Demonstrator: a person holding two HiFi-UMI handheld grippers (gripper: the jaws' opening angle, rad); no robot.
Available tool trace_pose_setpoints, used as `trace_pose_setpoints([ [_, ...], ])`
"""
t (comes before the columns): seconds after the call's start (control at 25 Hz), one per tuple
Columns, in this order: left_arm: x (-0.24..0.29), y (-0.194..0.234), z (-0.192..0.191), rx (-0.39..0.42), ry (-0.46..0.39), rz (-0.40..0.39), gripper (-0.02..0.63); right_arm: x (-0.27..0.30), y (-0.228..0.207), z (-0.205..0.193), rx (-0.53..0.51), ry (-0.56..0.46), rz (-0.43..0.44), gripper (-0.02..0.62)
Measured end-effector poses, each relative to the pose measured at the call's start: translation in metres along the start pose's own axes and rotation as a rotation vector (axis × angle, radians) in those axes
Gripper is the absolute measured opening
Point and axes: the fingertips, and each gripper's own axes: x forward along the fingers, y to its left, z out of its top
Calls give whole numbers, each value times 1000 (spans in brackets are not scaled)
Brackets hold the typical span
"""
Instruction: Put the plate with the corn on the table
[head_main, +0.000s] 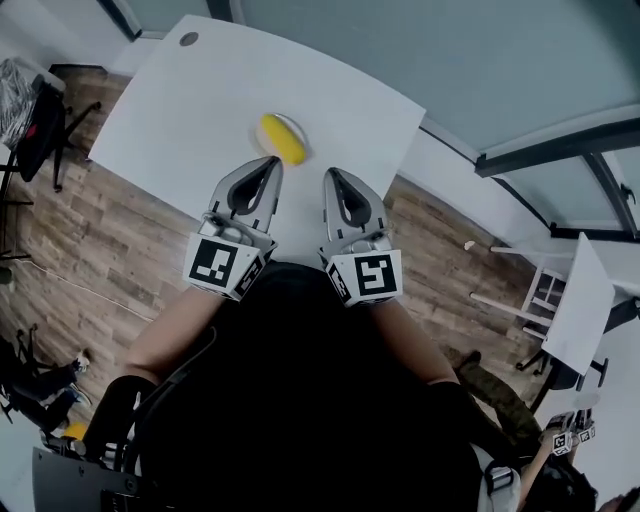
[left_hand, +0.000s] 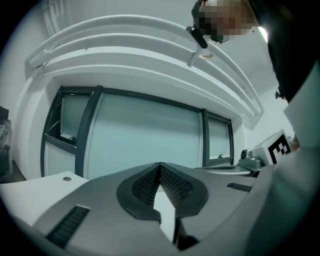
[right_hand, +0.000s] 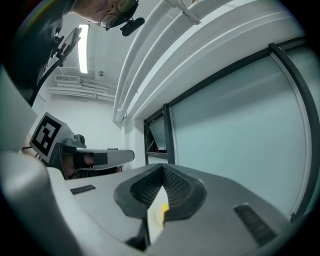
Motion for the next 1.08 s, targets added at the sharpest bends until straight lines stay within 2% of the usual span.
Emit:
trace_pose_setpoints([
  [0.52,-25,-38,4,5,8,95,3,-39,10,14,-29,-18,82,2],
  [0.64,-31,-37,2,10,-4,99,3,-39,13,11,-59,-19,103,2],
  [0.92,-47,-33,-2,7,-5,131,3,-38,28,10,-46,-22,124,2],
  [1.08,-58,-38,-8,9,-13,136,3,-49,36,4,-72,-27,137,2],
])
